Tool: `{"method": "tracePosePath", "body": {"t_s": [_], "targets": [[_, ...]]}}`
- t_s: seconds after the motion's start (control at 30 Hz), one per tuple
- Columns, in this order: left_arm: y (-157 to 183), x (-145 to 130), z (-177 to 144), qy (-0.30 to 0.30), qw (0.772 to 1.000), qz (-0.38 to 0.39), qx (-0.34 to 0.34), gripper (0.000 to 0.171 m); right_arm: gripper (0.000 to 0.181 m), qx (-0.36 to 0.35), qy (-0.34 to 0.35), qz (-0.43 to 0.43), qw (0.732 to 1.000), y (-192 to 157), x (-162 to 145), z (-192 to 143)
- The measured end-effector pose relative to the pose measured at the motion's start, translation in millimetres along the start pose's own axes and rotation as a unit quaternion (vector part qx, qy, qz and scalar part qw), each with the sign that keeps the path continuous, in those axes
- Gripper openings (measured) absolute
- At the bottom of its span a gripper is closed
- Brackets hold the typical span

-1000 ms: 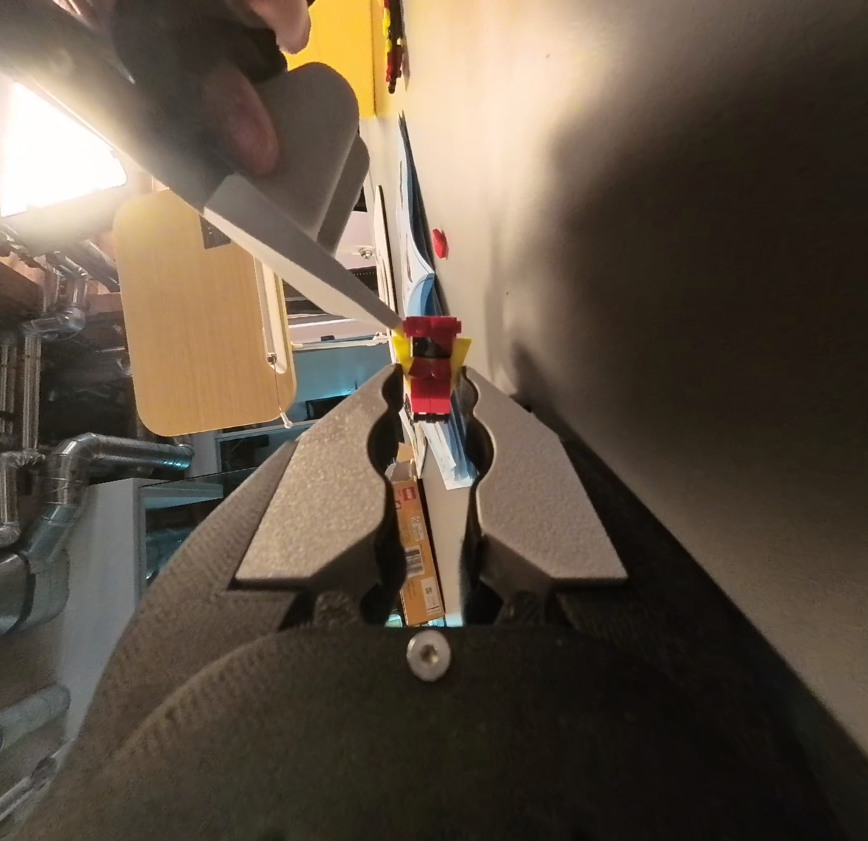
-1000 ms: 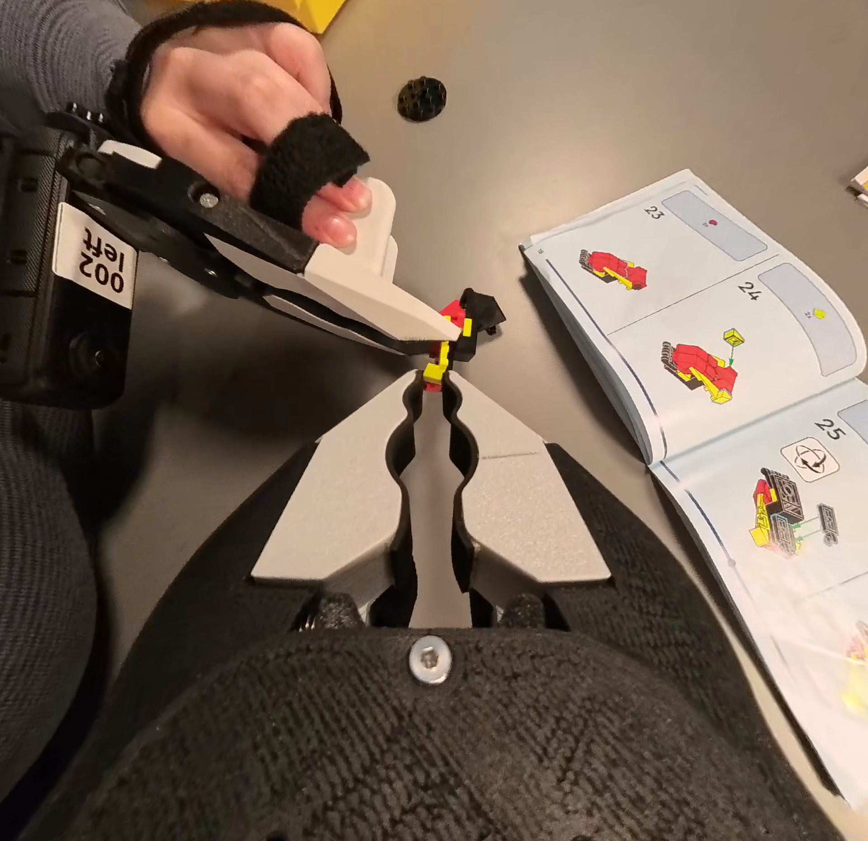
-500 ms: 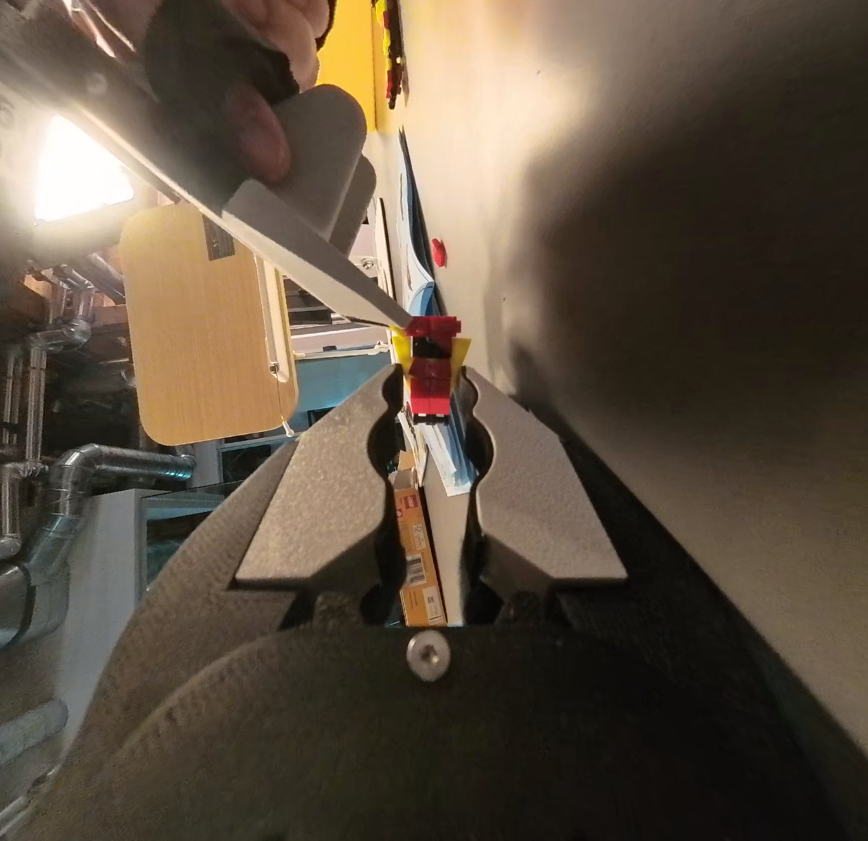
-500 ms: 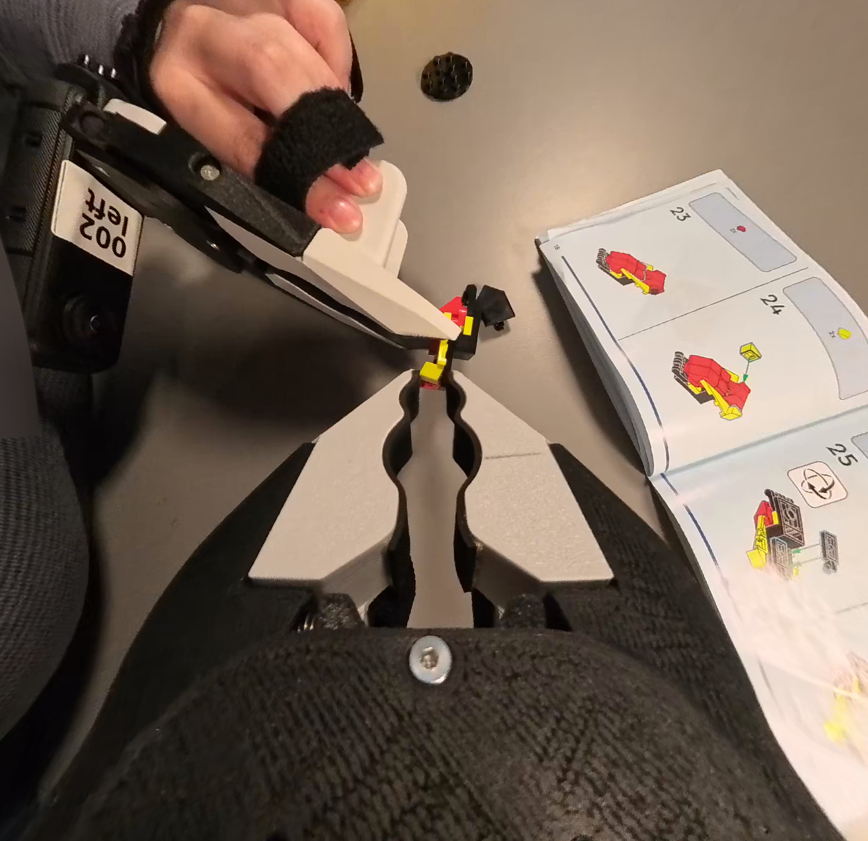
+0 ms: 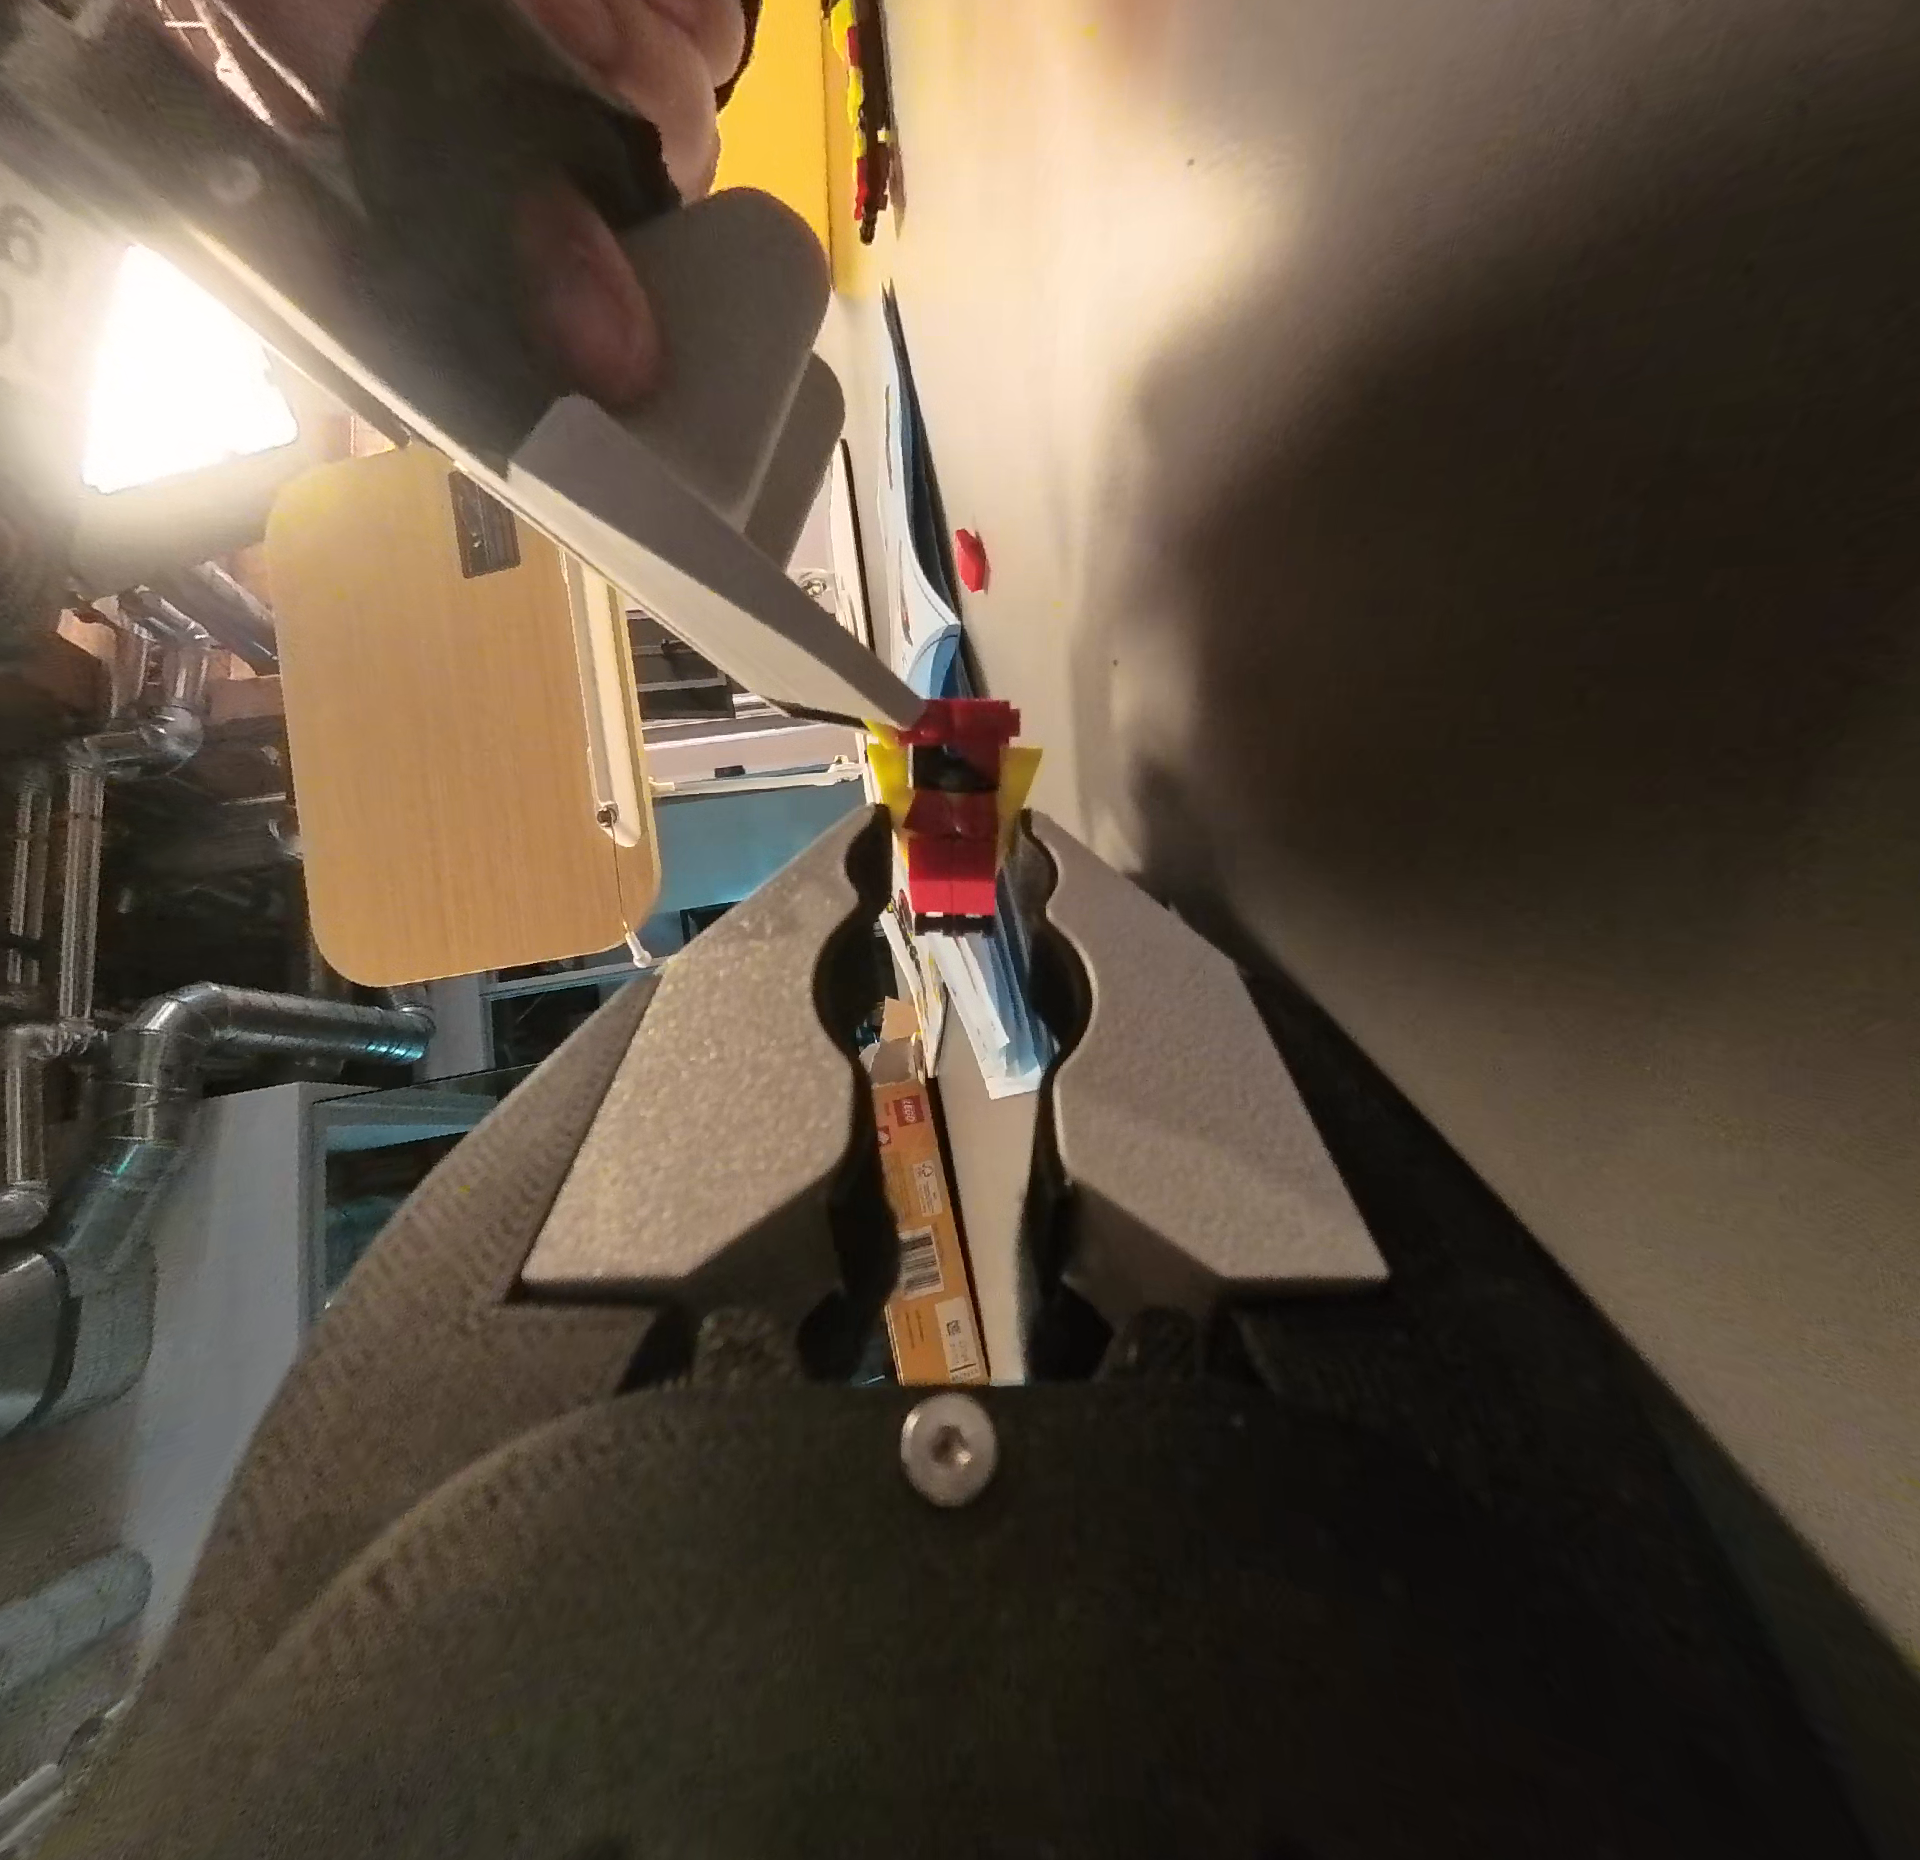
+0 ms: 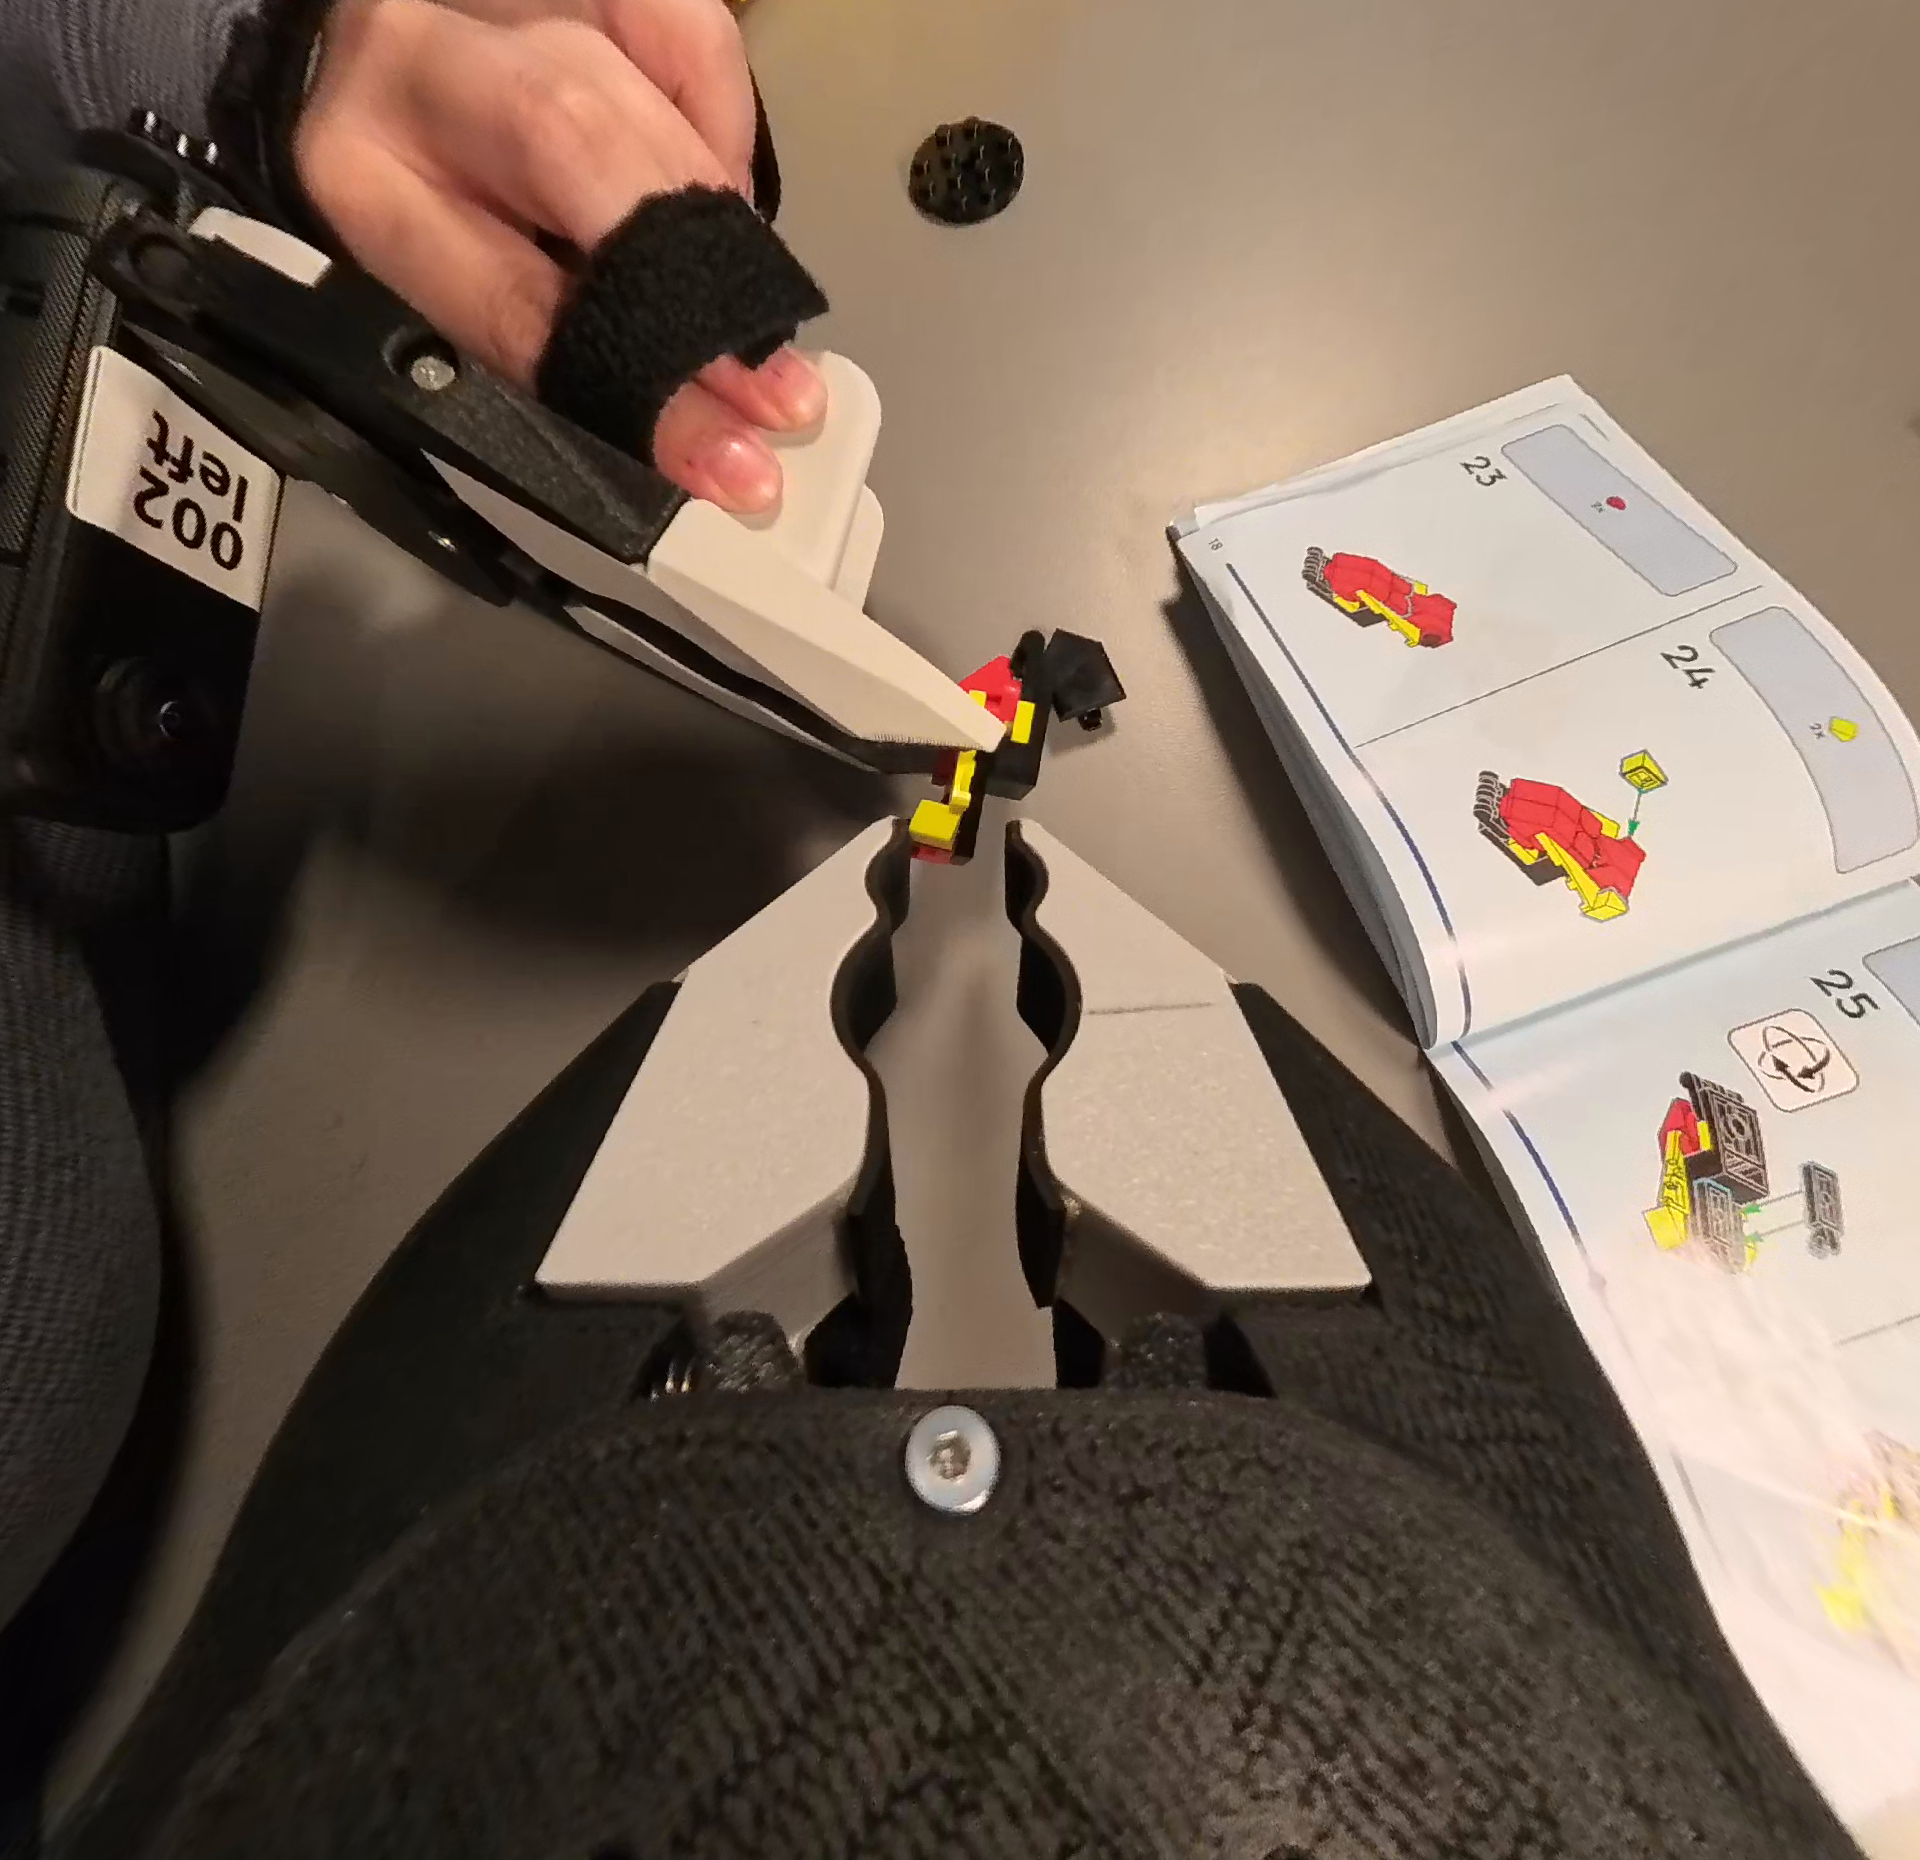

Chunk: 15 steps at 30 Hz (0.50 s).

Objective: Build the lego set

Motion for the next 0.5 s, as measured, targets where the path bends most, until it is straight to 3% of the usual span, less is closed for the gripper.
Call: {"method": "tracePosePath", "body": {"t_s": [0.33, 0.5], "targets": [[-0.7, 0.5, 0.2, -0.002, 1.000, -0.006, -0.002, 0.023, 0.032, -0.027, 0.029, -0.016, 0.999, -0.1, 0.8, -3.4], [-5.2, -3.9, 0.8, -0.006, 0.999, -0.041, -0.002, 0.023, 0.049, -0.081, 0.096, -0.138, 0.982, -10.8, -0.1, -12.5]]}}
Point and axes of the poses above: each gripper's, where its closed fingertips meet, z out along the fingers, x out of its top, y = z × x across the jaws, the point moved 10 cm from there along -z, back along the fingers, and after that the axes turned 12 degrees about -x, right-handed, at the moved point
